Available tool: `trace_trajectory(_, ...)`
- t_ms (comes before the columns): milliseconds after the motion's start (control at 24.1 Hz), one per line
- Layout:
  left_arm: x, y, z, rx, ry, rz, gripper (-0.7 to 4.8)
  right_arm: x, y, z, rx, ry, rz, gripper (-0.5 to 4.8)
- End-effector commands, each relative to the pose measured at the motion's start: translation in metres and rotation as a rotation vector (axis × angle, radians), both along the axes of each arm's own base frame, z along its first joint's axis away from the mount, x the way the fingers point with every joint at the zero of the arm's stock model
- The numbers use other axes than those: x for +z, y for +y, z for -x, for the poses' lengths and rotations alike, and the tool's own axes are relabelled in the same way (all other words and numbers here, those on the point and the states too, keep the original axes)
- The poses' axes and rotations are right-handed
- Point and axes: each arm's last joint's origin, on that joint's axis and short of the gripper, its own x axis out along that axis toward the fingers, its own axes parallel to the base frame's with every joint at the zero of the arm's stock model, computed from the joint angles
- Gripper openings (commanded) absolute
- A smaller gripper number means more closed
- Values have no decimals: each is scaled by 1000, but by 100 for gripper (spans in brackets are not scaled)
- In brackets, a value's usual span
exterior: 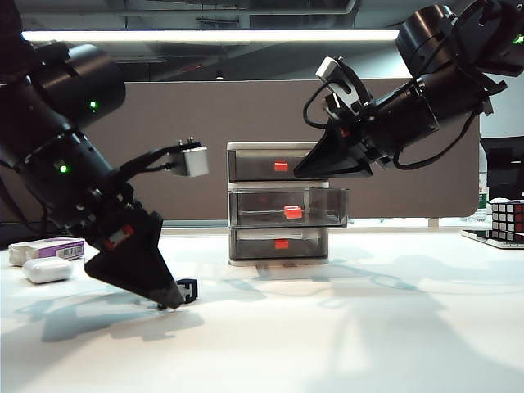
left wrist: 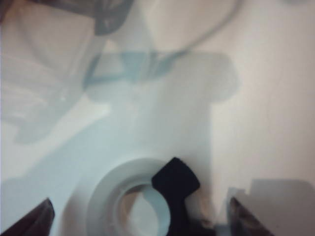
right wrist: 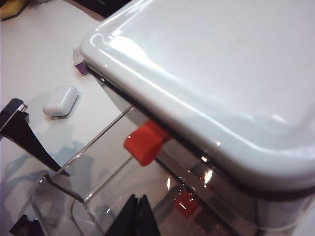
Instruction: Open the second layer of the drawer on the table, pick up the transparent tape on the table and put it in, and finally close the drawer.
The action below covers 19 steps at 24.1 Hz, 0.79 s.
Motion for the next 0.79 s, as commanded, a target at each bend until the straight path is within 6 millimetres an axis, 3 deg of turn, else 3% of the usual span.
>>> trace_trajectory(42,-4,-2,-1,6,32,21,479,4,0,-1,6,-23,-7,-5)
trace_trajectory(166,-5,-2,-2,23,41,29,479,4,0,-1,3,-26,-4,-5)
trace_trajectory(333,-5,-3,-2,24,38,32,369,4,0,-1,2,-28,-2,-5)
trace_trajectory(457,-5,-3,-2,24,37,32,353,4,0,-1,4,-33,1,-5)
trace_trajectory(499,-5,-3,-2,24,37,32,292,4,0,-1,4,-33,1,-5)
trace_trajectory(665,-5,-3,-2,24,38,33,137,4,0,-1,5,-36,3,-5)
trace_trajectory(707,-5,-3,-2,24,38,32,110,4,0,-1,8,-41,6,-5)
trace_trajectory(790,-5,-3,-2,24,37,32,107,4,0,-1,8,-42,7,-5)
